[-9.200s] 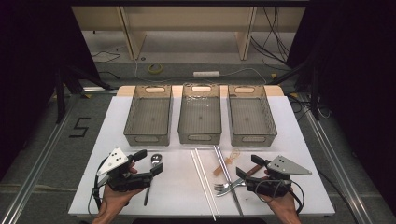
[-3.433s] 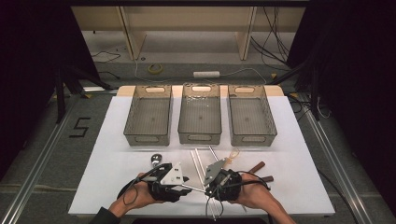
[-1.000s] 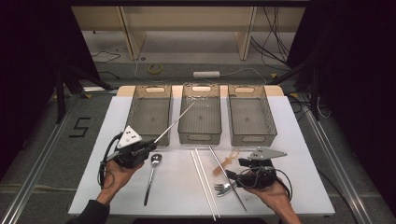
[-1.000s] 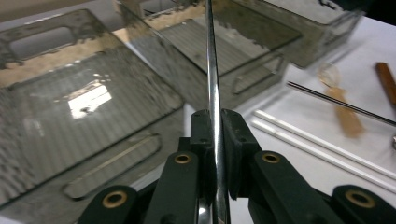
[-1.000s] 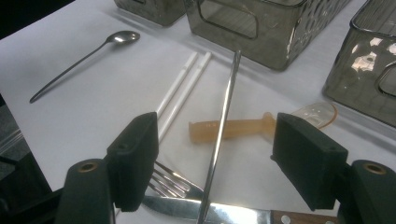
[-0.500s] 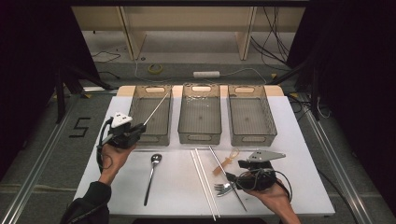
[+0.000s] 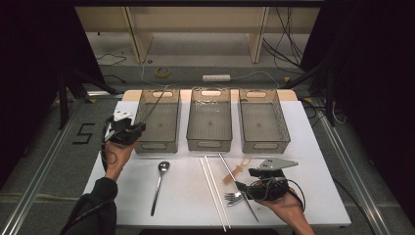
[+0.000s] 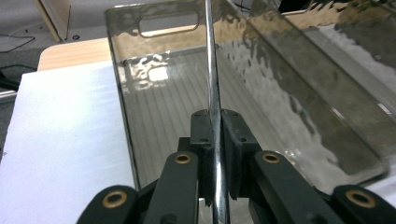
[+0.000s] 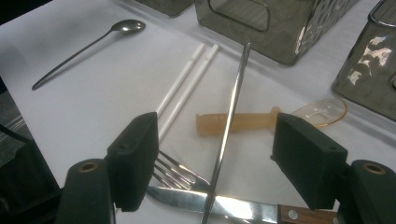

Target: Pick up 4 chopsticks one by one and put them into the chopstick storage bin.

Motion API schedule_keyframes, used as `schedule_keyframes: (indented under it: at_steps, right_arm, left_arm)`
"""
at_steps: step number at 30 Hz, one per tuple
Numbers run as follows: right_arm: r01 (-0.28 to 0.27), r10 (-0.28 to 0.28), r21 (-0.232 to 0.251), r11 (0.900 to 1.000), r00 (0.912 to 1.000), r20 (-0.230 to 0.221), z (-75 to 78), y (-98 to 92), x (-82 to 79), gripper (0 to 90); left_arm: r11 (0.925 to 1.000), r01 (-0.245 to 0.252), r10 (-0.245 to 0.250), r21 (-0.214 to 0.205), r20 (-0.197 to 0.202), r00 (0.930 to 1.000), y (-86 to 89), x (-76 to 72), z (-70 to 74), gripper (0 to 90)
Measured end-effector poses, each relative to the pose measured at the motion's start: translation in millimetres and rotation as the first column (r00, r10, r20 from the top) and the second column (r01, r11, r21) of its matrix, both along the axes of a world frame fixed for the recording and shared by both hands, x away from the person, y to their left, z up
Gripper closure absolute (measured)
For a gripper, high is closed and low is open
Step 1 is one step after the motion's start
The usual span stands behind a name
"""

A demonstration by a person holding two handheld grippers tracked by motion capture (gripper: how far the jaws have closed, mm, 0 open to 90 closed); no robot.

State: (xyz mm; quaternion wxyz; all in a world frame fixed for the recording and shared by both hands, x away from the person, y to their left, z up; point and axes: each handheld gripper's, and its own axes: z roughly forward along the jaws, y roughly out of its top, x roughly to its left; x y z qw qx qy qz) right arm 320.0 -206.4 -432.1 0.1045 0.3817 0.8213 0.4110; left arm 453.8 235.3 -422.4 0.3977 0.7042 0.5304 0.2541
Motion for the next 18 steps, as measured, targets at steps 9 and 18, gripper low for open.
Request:
schedule_keyframes:
  at_steps: [9,18]
  right_arm:
    - [-0.005,0.005,-0.003,1.0,1.0,-0.002,-0.5,1.1,0.2,32.5]
    - [-0.012,0.012,-0.005,0.9999,0.9999,-0.002,0.0,2.0,-0.4,32.5]
  left_arm:
    - [0.9994,-0.035,0.035,-0.002,-0.033,0.9988,3.1,7.0,-10.3,82.7]
    - [0.9981,-0.039,0.038,-0.049,-0.026,0.999,3.8,4.3,-3.5,63.9]
